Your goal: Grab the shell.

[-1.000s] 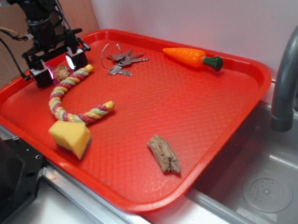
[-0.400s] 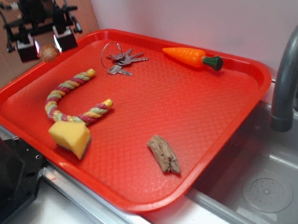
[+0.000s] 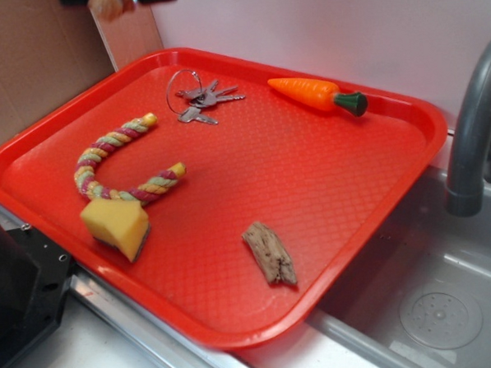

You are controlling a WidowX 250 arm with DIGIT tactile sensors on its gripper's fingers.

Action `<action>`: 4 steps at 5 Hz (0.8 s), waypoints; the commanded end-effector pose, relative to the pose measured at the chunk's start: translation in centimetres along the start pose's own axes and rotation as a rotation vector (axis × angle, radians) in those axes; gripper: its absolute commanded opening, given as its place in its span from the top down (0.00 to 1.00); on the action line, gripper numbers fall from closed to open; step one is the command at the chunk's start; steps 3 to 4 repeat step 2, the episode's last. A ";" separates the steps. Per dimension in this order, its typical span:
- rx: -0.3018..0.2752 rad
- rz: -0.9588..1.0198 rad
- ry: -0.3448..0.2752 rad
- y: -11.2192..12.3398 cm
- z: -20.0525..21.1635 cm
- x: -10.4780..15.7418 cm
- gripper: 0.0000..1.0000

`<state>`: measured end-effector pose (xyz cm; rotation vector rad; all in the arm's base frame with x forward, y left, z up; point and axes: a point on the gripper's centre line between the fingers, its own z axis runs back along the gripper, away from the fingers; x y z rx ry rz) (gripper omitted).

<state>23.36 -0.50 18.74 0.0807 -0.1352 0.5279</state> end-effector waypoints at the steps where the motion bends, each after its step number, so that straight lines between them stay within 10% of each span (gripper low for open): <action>1: -0.110 -0.490 -0.057 0.7 1.3 -1.6 1.00; 4: -0.132 -0.740 -0.056 1.5 1.0 -1.0 1.00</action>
